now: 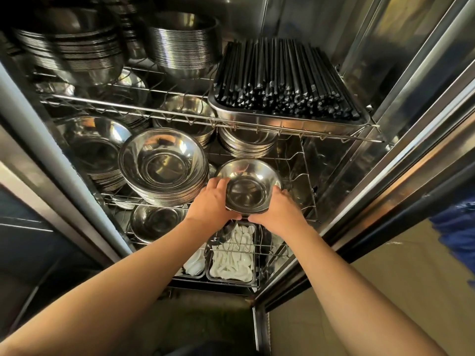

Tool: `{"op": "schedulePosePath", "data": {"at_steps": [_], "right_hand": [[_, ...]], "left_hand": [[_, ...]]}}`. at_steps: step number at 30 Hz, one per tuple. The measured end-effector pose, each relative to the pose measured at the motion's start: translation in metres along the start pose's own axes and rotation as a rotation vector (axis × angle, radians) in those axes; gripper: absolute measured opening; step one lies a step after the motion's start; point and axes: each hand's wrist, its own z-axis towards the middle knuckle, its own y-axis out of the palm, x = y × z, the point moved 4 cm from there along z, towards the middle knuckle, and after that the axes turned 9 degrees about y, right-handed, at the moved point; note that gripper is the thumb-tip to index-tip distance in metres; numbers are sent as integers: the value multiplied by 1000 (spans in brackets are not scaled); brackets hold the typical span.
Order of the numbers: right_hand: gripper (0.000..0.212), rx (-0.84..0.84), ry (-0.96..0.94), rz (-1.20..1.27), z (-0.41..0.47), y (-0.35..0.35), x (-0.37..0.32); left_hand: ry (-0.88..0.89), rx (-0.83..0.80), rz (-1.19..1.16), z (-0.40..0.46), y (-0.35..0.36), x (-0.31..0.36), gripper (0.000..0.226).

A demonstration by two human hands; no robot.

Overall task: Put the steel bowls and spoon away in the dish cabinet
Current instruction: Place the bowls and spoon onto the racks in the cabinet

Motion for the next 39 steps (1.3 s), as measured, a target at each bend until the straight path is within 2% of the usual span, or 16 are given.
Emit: {"op": "schedulePosePath", "data": {"at_steps": [8, 14, 22, 27, 32, 39], "right_hand": [[108, -11, -43, -50, 0, 1, -7], [134, -89, -112, -163, 3, -20, -7], [140, -205, -118, -142, 20, -28, -13], [129, -146, -133, -143, 17, -27, -12], [145, -73, -90, -124, 13, -15, -9], [145, -39, -89, -111, 6, -14, -7]], "left_hand": [[20, 18, 84, -8, -2, -3, 98], [43, -5, 189, -11, -6, 5, 104], [13, -65, 216, -3, -4, 9, 103], [9, -70, 150, 1, -7, 5, 99], [28, -73, 122, 2, -11, 1, 90], [29, -52, 113, -3, -10, -1, 85]]}}
